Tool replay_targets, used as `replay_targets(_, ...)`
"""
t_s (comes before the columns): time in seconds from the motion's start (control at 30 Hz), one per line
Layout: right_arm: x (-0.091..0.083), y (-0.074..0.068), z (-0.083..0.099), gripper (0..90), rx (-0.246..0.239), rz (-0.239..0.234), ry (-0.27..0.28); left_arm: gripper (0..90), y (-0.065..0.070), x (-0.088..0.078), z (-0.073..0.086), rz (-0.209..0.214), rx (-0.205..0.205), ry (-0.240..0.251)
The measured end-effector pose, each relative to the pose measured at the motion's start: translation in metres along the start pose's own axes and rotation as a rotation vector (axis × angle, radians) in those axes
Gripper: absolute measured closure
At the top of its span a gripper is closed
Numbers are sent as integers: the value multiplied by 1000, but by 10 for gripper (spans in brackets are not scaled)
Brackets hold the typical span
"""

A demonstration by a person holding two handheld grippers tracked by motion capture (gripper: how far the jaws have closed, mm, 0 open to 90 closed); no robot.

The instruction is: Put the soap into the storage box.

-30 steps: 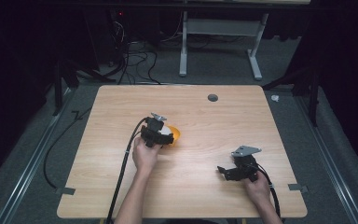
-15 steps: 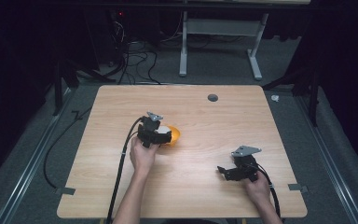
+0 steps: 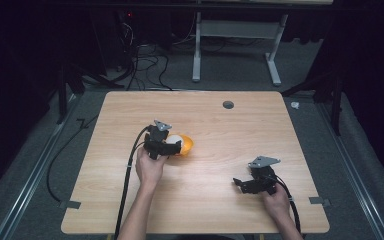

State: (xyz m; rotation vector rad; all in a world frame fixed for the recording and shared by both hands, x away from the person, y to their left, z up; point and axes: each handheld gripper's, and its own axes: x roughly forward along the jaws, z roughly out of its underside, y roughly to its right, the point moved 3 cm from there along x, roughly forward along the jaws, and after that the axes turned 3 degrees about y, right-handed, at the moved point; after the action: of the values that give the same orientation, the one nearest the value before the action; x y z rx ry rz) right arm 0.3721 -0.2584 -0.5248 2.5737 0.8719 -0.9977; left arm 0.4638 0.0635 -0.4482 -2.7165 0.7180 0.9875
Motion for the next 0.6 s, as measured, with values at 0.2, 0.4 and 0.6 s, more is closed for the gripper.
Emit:
replay_targets(0.2, 0, 0, 0, 128, 1, 0, -1, 236, -5, -10, 1, 13, -21, 21)
replay_targets(0.4, 0, 0, 0, 128, 1, 1, -1, 233, -7, -17, 2, 14, -9, 15)
replay_targets(0.6, 0, 0, 0, 128, 0, 0, 0, 231, -9, -23, 3, 17, -11, 22)
